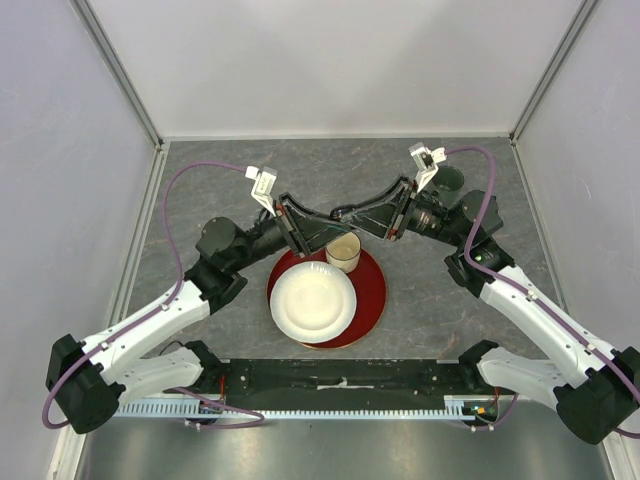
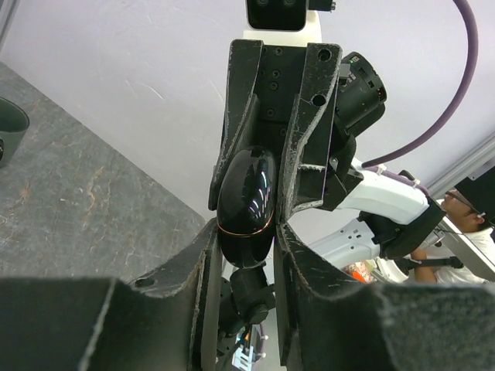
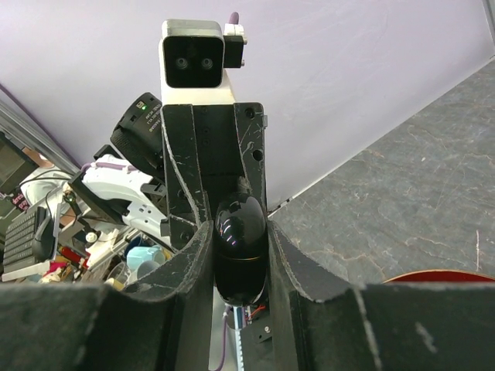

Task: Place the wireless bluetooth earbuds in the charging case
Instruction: Pick up the charging case at the center of the board.

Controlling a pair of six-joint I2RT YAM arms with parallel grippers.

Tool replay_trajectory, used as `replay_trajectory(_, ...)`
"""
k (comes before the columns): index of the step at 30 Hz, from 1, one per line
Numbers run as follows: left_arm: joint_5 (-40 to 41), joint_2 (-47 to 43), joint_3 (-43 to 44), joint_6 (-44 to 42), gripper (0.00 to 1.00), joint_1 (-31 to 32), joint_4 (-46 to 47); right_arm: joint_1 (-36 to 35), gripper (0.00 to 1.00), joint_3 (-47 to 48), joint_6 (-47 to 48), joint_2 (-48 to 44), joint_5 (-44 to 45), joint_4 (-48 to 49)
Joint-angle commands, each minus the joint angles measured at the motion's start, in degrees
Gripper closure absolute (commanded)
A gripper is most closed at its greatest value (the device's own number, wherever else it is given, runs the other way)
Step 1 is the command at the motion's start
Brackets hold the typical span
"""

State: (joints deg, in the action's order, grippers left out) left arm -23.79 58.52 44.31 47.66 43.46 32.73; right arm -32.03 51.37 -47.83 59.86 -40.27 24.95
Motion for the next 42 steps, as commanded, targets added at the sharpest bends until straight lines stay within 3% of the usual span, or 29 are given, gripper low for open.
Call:
replay_trajectory(1, 1.4, 0.4, 2.9, -0.1, 0.87, 0.0, 3.1, -0.7, 0.85, 0.1, 2.4, 0.5, -1.9, -3.5)
replay_trajectory(5, 1.4, 0.8, 3.0, 0.0, 0.97, 0.0, 3.0, -0.6, 0.78, 0.1, 2.4, 0.6, -1.9, -3.7)
replay_trajectory(9, 1.1, 1.2, 3.0, -0.3, 0.98, 0.1, 2.8, -0.6, 0.61, 0.4, 1.5, 0.7, -1.2, -3.6)
replay_trajectory(17, 1.9, 1.3, 2.4, -2.4, 0.98, 0.0, 1.5, -0.7, 0.48, 2.5, -5.4, 1.8, -1.2, -1.3)
replay_trajectory(24, 3.2, 0.8, 2.4, -6.3, 0.98, 0.0, -1.1, -0.7, 0.26, 3.5, -9.5, 1.4, 0.0, -0.6)
replay_trajectory(32, 4.1, -0.8, 1.9, -18.1, 0.98, 0.0, -4.0, -0.6, 0.2, 9.3, -12.7, 1.7, 8.8, -16.1)
replay_trajectory(42, 2.4, -1.7, 1.2, -27.7, 0.98, 0.0, -3.1, -0.5, 0.16, 11.5, -19.7, 5.8, 7.1, -22.4)
